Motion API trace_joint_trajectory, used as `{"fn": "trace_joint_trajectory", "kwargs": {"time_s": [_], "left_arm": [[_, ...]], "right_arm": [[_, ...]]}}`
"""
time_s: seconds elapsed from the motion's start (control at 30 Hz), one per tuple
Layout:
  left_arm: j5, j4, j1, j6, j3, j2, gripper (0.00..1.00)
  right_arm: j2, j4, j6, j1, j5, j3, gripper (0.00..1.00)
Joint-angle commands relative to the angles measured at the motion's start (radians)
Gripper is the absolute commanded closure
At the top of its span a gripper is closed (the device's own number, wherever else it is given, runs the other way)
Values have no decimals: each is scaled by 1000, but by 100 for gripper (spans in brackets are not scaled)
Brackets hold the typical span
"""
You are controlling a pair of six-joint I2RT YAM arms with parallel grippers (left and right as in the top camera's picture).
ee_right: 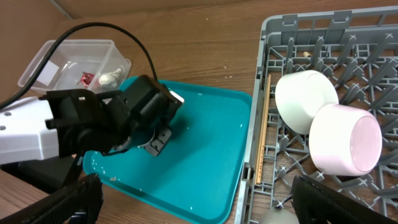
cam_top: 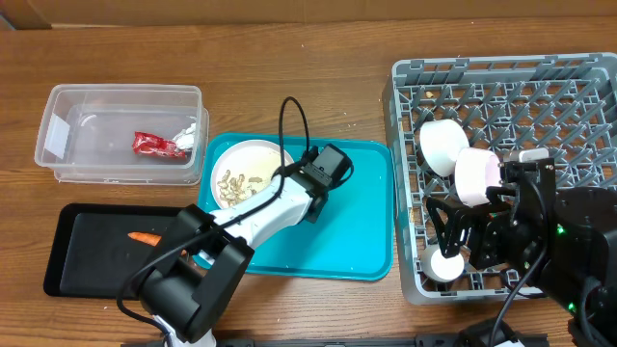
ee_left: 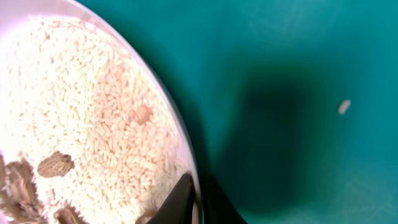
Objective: Sort waste into correct bins and load items into the dishwasher
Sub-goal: 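Reach the left gripper to the white plate and grasp its rim, then lift the plate and carry it over the black tray with left gripper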
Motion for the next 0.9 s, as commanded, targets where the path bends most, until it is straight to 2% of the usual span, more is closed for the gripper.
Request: {"fn": "trace_joint_trajectory", "kwargs": {"time_s": [0.0, 0.07, 0.1, 0.27, 0.4, 0.63, 0.87], "left_arm": [[-23, -14, -44, 39, -14, 49, 90], [-22, -8, -51, 31, -14, 49, 91], [-18, -7, -51, 28, -14, 49, 96], [-13, -12, -50, -1, -12, 49, 96], [9, -91, -50, -45, 26, 45, 96], [8, -279, -50, -219, 177, -1, 96], [6, -364, -51, -277, 250, -51, 96]], "right_arm": [[-6, 4, 5, 2, 6, 13, 0], [-6, 4, 5, 2, 6, 13, 0], [-6, 4, 5, 2, 6, 13, 0], [-6, 4, 5, 2, 6, 13, 0], [-6, 4, 5, 2, 6, 13, 0], [-6, 4, 5, 2, 6, 13, 0], [-6, 4, 5, 2, 6, 13, 0]]}}
